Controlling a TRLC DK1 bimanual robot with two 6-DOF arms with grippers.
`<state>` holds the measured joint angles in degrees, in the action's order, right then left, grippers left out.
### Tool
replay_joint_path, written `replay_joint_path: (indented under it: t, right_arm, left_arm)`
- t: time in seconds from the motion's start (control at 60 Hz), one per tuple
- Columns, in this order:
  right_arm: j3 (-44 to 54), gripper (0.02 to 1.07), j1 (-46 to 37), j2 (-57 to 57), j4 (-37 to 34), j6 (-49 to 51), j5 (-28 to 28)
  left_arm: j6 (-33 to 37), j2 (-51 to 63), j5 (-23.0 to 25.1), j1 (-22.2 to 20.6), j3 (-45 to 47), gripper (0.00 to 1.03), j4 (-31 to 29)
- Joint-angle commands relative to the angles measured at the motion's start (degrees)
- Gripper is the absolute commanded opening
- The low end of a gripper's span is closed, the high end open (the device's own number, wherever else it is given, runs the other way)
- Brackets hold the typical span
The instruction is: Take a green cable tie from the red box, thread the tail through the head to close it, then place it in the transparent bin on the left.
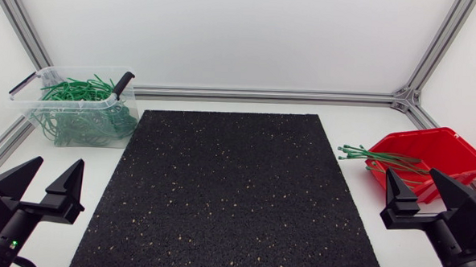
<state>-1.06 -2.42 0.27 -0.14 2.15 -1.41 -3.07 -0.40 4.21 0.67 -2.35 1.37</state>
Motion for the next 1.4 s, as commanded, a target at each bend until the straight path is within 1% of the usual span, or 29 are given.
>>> replay_joint_path:
  t: [0.0,0.333,0.467,0.65,0.8,0.867,0.917,0.95,1.017,1.033,1.1,1.15,1.25,1.35,1.383]
  right_arm:
    - [1.1,1.04,0.0,-0.5,-0.6,-0.1,0.4]
    - [1.1,1.04,0.0,-0.6,-0.4,0.0,0.4]
    - [0.2,1.04,0.0,-0.6,0.1,0.0,-0.4]
    - [-6.4,1.04,-0.4,1.1,-1.7,0.8,-0.5]
    - [-15.6,1.03,-1.4,12.4,-4.1,0.7,-0.5]
    - [-20.6,1.03,-3.2,17.5,-6.5,0.8,-0.8]
    - [-24.1,1.03,-5.2,20.8,-8.4,0.8,-3.1]
    - [-26.3,1.03,-6.6,22.9,-10.0,1.1,-3.4]
    - [-31.5,1.01,-10.2,28.1,-14.1,6.9,-4.1]
    - [-32.5,1.01,-10.8,29.2,-14.6,8.6,-5.0]
    - [-36.1,0.95,-13.3,32.9,-16.0,12.2,-9.8]
    - [-39.0,0.93,-15.3,35.8,-18.3,14.7,-11.2]
    - [-45.5,0.93,-17.4,42.9,-24.8,18.1,-15.8]
    - [-52.6,0.93,-19.6,51.6,-33.0,27.4,-19.6]
    - [-54.0,0.93,-20.2,53.7,-34.1,29.0,-19.7]
  left_arm:
    - [-1.1,-0.3,0.4,-0.3,2.4,1.00,-0.3]
    - [-1.1,-0.3,0.4,-0.5,2.4,1.00,-0.2]
    - [-1.1,-0.3,0.4,-0.4,2.4,1.00,-0.3]
    - [-1.1,-0.3,0.4,-0.2,2.4,1.00,-0.3]
    - [-1.1,-0.3,0.4,-0.1,2.4,1.00,-0.3]
    - [-1.0,-0.3,0.4,-0.1,2.4,1.00,-0.3]
    - [-1.0,-0.3,0.4,-0.1,2.4,1.00,-0.3]
    - [-1.0,-0.3,0.4,-0.1,2.4,1.00,-0.3]
    - [-0.9,-0.3,0.4,-0.1,2.4,1.00,-0.3]
    - [-0.9,-0.3,0.4,-0.1,2.4,1.00,-0.3]
    - [-0.9,-0.3,0.4,-0.1,2.4,1.00,-0.3]
    - [-0.9,-0.3,0.4,-0.1,2.4,1.00,-0.2]
    - [-0.9,-0.3,0.4,-0.3,2.4,1.00,-0.2]
    - [-0.9,-0.3,0.4,-0.3,2.4,1.00,-0.2]
    - [-0.9,-0.3,0.4,-0.3,2.4,1.00,-0.2]
